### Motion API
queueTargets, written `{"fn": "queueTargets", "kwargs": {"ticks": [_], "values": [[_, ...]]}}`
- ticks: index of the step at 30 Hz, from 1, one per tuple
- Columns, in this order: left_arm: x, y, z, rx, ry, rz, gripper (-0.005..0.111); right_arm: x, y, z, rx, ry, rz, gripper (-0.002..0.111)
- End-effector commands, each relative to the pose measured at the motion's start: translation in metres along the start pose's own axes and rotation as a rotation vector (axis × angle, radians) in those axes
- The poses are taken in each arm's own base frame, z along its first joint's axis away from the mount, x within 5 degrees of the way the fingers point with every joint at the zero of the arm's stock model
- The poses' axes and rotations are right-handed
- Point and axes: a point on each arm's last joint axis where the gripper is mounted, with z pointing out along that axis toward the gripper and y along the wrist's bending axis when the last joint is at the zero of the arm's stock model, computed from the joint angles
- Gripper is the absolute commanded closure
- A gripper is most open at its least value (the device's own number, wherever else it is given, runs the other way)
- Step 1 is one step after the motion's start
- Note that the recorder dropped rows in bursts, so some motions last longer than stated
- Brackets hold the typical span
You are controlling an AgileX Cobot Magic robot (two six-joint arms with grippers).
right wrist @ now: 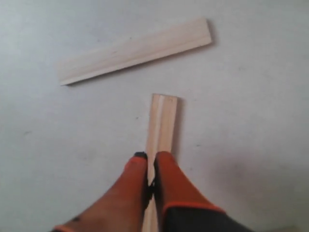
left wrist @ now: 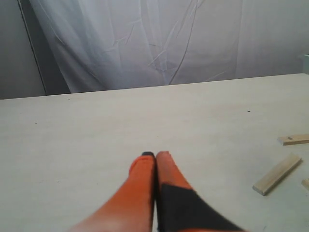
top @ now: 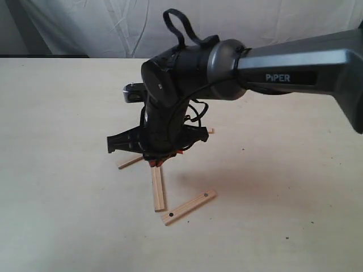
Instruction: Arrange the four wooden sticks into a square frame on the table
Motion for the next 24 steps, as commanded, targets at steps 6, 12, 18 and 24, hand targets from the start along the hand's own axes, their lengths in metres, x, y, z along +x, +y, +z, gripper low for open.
{"fn": "queueTargets", "kwargs": {"ticks": [6,12,18,24], "values": [[0.000,0.000,0.000,-0.001,-0.012,0.000,0.107,0.007,0.007,0.007,0.021,0.000,-0.058,0.059],[0.000,0.000,0.000,-0.001,-0.012,0.000,0.107,0.013,0.004,0.028,0.057,0.064,-0.045,0.061],[0.000,0.000,0.000,-0.001,-0.012,0.000,0.107,0.018,0.001,0.046,0.087,0.114,-0.035,0.061],[0.000,0.000,0.000,-0.001,-0.012,0.000,0.107,0.018,-0.002,0.040,0.099,0.128,-0.038,0.107]]}}
